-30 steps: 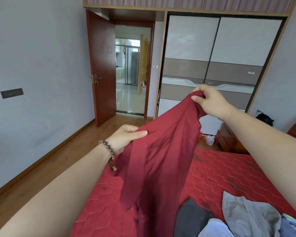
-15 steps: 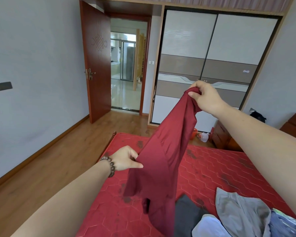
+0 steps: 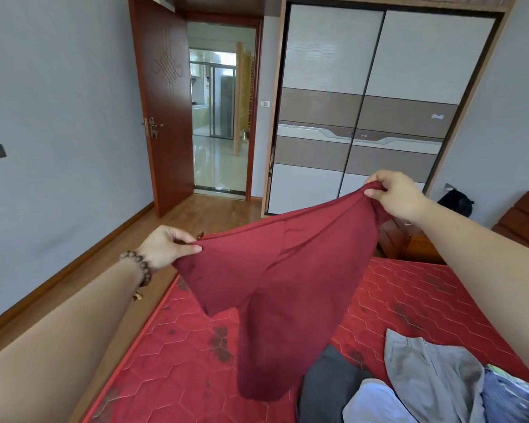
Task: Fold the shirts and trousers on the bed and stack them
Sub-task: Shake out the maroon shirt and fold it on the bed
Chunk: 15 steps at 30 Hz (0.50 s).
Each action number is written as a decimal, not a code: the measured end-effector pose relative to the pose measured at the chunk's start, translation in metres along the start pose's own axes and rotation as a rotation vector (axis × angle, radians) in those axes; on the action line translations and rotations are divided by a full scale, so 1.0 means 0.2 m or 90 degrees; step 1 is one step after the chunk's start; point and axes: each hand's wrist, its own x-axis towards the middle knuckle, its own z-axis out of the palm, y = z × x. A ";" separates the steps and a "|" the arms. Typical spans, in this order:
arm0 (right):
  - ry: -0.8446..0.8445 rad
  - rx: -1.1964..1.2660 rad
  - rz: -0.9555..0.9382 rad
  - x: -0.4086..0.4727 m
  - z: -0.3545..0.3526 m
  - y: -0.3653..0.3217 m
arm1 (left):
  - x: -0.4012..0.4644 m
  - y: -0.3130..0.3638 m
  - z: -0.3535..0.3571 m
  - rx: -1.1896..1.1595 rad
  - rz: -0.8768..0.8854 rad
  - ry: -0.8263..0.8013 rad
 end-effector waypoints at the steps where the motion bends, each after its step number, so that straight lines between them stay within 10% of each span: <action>1: -0.008 0.017 0.004 0.01 0.01 0.02 | 0.02 0.00 -0.01 -0.008 0.007 0.017; 15: -0.101 0.286 0.162 0.40 0.36 0.33 | 0.50 -0.20 -0.05 -0.007 -0.080 0.010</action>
